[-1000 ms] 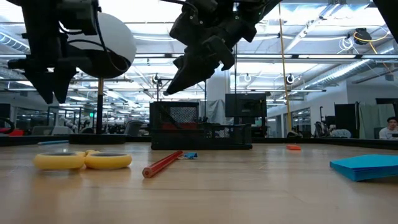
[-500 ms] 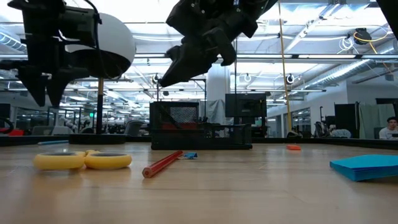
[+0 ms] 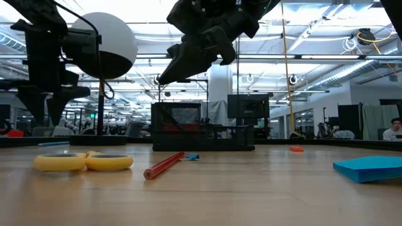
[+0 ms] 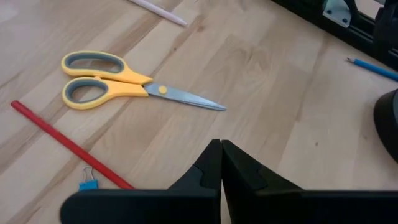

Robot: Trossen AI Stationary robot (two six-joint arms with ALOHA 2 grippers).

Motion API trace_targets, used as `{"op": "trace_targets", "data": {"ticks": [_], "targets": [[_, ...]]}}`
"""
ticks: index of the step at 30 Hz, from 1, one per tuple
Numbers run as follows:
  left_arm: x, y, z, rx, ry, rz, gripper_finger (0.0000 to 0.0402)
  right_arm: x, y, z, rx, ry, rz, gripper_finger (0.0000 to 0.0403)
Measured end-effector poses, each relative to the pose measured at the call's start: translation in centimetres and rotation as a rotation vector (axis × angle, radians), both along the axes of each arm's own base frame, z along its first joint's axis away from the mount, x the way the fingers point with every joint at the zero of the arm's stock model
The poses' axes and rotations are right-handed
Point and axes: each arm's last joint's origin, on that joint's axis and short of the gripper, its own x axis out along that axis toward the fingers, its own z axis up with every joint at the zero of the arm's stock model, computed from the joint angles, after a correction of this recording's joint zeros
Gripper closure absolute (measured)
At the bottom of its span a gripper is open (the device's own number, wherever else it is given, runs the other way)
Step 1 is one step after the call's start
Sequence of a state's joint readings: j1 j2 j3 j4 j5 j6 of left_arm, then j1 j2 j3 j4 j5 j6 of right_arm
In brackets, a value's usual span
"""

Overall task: Pick and place office supplies into organizer
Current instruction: Put the blue pencil into the desk organizer

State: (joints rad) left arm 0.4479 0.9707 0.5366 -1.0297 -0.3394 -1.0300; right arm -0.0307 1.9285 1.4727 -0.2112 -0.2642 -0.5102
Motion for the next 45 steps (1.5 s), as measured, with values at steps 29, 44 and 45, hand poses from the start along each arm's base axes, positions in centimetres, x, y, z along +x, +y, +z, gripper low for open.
{"op": "trace_targets", "data": {"ticks": [29, 44, 45], "targets": [[-0.8, 2.9, -2.4, -0.082, -0.004, 0.105, 0.0231, 0.1, 0.0, 0.1, -0.001, -0.014, 0.002, 0.0403], [-0.8, 4.4, -3.8, -0.174, -0.002, 0.105, 0.0231, 0.1, 0.8, 0.2, -0.005, -0.024, 0.025, 0.0403], [-0.7, 4.5, -3.8, -0.179, -0.019, 0.101, 0.0231, 0.1, 0.8, 0.2, -0.009, -0.026, 0.03, 0.0403]]}}
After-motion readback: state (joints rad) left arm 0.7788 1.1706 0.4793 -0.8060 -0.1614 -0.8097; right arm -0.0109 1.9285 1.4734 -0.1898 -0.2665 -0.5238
